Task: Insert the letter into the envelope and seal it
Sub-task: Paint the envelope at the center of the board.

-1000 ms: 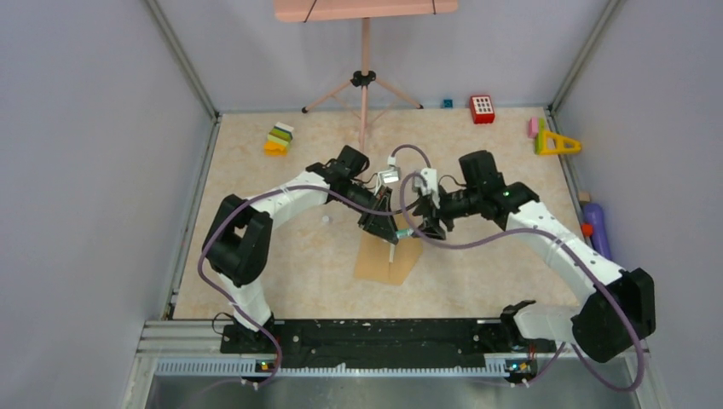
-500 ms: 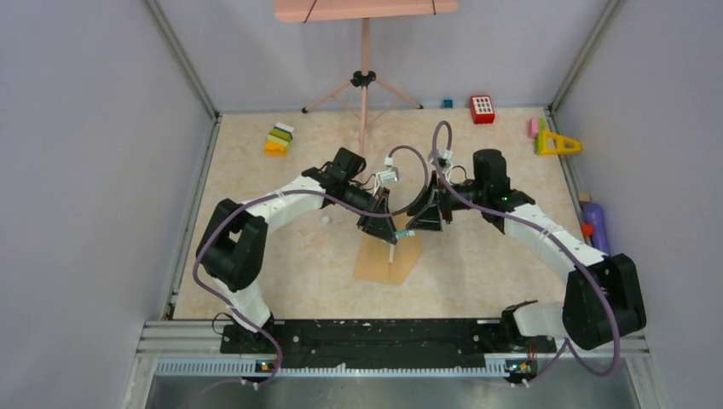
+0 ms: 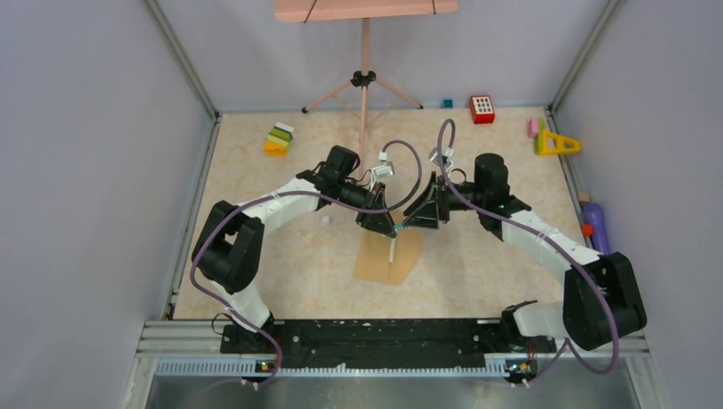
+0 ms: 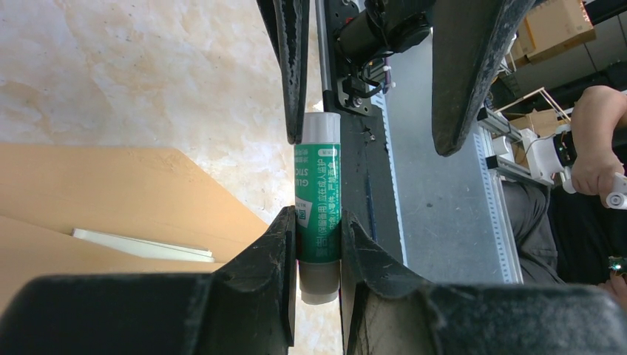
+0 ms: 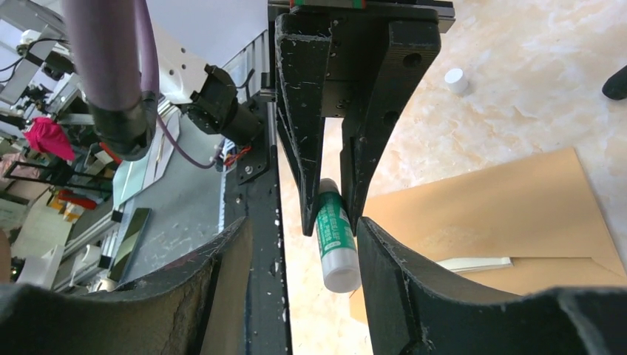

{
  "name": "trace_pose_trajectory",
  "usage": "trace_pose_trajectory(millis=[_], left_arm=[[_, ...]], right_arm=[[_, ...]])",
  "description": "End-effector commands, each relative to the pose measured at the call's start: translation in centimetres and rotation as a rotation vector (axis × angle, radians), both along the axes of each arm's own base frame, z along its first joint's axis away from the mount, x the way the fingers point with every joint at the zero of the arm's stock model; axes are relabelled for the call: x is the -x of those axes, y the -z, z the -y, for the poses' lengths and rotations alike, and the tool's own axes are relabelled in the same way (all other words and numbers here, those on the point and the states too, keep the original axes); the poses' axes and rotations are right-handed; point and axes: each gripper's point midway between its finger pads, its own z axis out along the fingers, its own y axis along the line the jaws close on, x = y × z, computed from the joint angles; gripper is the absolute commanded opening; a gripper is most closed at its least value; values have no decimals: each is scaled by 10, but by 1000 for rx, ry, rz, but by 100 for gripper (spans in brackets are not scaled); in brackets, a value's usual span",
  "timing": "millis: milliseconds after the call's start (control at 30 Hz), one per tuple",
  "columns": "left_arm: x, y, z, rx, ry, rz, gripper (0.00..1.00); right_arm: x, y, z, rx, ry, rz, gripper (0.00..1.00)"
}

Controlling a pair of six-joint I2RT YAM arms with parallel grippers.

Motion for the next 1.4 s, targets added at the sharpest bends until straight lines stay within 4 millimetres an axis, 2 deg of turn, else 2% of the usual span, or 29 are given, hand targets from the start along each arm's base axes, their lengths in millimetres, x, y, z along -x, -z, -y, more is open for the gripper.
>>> trace_pose_trajectory(millis=[0, 467, 933, 1200, 1367], left_arm=[[0, -21, 1, 52, 1, 66, 1], [-1, -20, 1, 56, -3, 64, 0], [-5, -17, 0, 45, -23, 69, 0], [-6, -16, 0, 40, -34, 73, 0], [-7, -17, 0, 43, -36, 73, 0]], right_arm=[[-1, -1, -7, 2, -14, 43, 53], [-1, 24, -12, 34, -25, -16, 49], [0, 32, -16, 49, -34, -25, 40], [6, 36, -19, 63, -58, -27, 48], [6, 37, -20, 66, -62, -30, 43]])
